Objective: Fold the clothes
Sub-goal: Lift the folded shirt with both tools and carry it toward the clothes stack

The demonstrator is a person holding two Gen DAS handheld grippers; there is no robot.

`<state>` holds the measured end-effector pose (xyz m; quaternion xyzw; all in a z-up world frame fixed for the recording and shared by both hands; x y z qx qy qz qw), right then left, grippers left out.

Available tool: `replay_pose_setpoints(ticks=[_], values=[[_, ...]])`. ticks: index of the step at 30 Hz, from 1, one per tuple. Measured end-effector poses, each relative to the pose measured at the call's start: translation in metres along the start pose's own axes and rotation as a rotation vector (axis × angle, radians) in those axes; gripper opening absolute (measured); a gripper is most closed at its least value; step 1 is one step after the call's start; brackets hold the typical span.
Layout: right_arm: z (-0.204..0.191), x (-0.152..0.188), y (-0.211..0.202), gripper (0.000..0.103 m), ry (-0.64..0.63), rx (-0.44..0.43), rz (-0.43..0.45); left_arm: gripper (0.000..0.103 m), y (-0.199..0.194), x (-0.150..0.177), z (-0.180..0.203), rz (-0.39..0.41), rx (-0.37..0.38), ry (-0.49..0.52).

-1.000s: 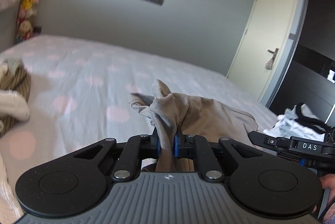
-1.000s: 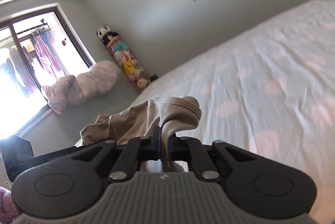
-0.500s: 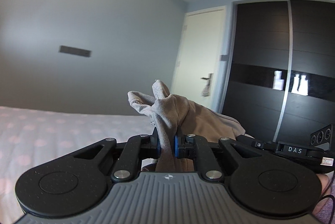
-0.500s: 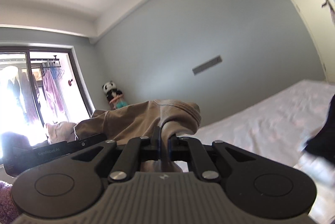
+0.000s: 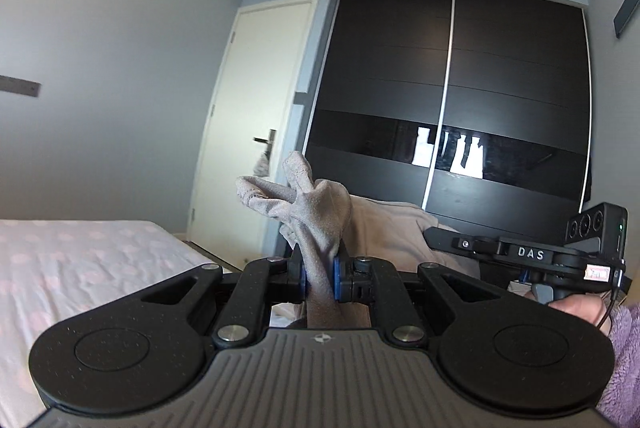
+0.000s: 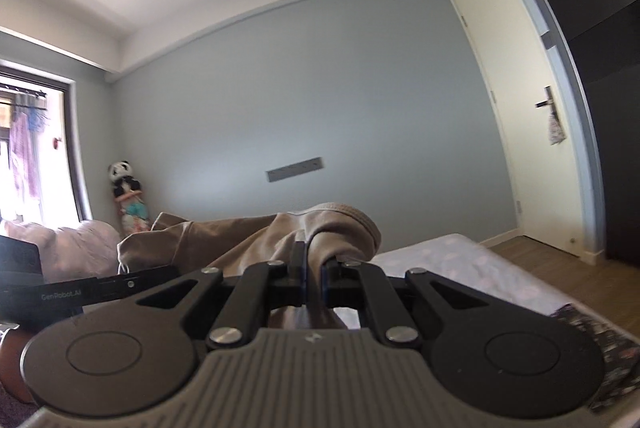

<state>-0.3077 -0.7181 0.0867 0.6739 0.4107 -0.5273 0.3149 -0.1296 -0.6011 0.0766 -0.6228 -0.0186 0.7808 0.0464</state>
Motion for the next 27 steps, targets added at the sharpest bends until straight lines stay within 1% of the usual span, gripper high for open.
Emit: replay_pose_setpoints(ticks=[2, 5, 7, 10, 12, 16, 19, 23, 27], values=[[0.022, -0.004, -0.001, 0.008, -0.006, 0.034, -0.02, 0.009, 0.023, 0.009, 0.007, -0.014, 0.018, -0.013], [0.054, -0.006, 0.009, 0.008, -0.007, 0.069, -0.059, 0.009, 0.051, 0.024, 0.005, -0.032, 0.026, -0.031], [0.066, 0.0, 0.029, 0.008, -0.017, 0.071, -0.086, 0.009, 0.068, 0.034, -0.002, -0.046, 0.019, -0.034], [0.084, 0.009, 0.059, 0.008, -0.031, 0.075, -0.126, 0.009, 0.09, 0.045, -0.019, -0.065, -0.007, -0.037], [0.096, 0.015, 0.079, 0.008, -0.041, 0.077, -0.153, 0.009, 0.095, 0.051, -0.041, -0.077, -0.03, -0.052], [0.113, 0.03, 0.126, 0.008, -0.053, 0.059, -0.214, 0.009, 0.119, 0.061, -0.079, -0.119, -0.071, -0.093], [0.127, 0.053, 0.16, 0.008, -0.048, 0.053, -0.293, 0.009, 0.139, 0.08, -0.108, -0.171, -0.105, -0.115], [0.142, 0.087, 0.2, 0.008, -0.023, 0.051, -0.41, 0.009, 0.158, 0.11, -0.146, -0.253, -0.143, -0.174], [0.155, 0.116, 0.229, 0.008, 0.026, 0.065, -0.54, 0.01, 0.17, 0.138, -0.173, -0.342, -0.158, -0.228]])
Point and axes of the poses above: each gripper's, at about its wrist camera, not at the fingertips, and y roughly the way its jaws point, z to its right, x to its underside, the point moved 9 cm from there along y, roughly the way its jaws point, and after that the axes turned 1 degree about -y, right-handed, at the moved point
